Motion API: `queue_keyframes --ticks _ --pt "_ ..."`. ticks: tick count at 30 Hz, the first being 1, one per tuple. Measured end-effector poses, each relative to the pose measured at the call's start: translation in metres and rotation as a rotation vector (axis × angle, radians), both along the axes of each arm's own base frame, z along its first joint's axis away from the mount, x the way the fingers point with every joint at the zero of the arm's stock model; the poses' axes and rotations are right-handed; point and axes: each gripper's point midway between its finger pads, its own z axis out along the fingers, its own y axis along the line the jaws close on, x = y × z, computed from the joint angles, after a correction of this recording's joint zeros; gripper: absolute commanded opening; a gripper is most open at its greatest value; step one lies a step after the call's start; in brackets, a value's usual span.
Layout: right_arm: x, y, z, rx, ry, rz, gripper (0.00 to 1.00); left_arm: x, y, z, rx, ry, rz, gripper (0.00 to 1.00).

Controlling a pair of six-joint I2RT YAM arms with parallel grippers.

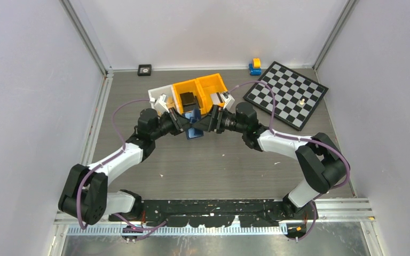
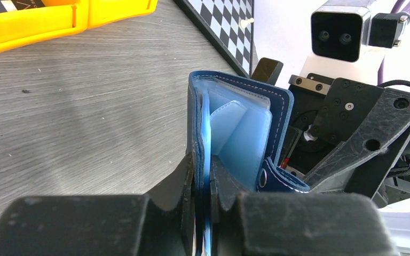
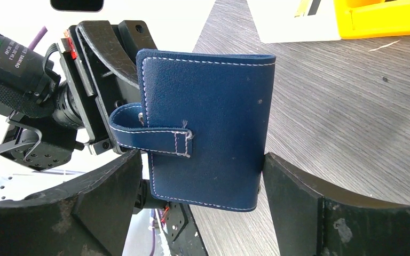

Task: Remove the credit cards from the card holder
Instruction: Remove the credit card from the card holder.

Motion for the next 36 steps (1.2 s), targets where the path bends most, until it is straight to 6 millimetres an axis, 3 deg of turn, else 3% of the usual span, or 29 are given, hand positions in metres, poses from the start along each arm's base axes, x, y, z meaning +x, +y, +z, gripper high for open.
queue_keyframes --ticks 10,18,21,23,27,36 --pt "-0.006 0.003 -0.014 -0.073 -0.001 0.014 0.87 -0.003 -0.003 -0.009 0.005 0.03 -0.023 0.0" --pt "-0.006 0.004 -0.024 -0.145 -0.003 0.002 0.51 -0.004 -0.003 -0.009 0.003 0.034 -0.028 0.0" --pt "-0.005 0.002 -0.026 -0.149 0.007 -0.008 0.45 -0.003 -0.003 -0.009 0.003 0.034 -0.026 0.0" --pt "-0.005 0.002 -0.025 -0.147 0.011 -0.009 0.5 -0.003 -0.003 -0.009 0.004 0.034 -0.026 0.0" --pt "-0.004 0.002 -0.025 -0.143 0.019 -0.013 0.84 -0.003 -0.003 -0.009 0.004 0.034 -0.025 0.0" --pt "0.008 -0.022 -0.02 -0.106 0.026 -0.1 0.85 -0.004 0.001 -0.014 0.034 0.045 -0.006 0.0"
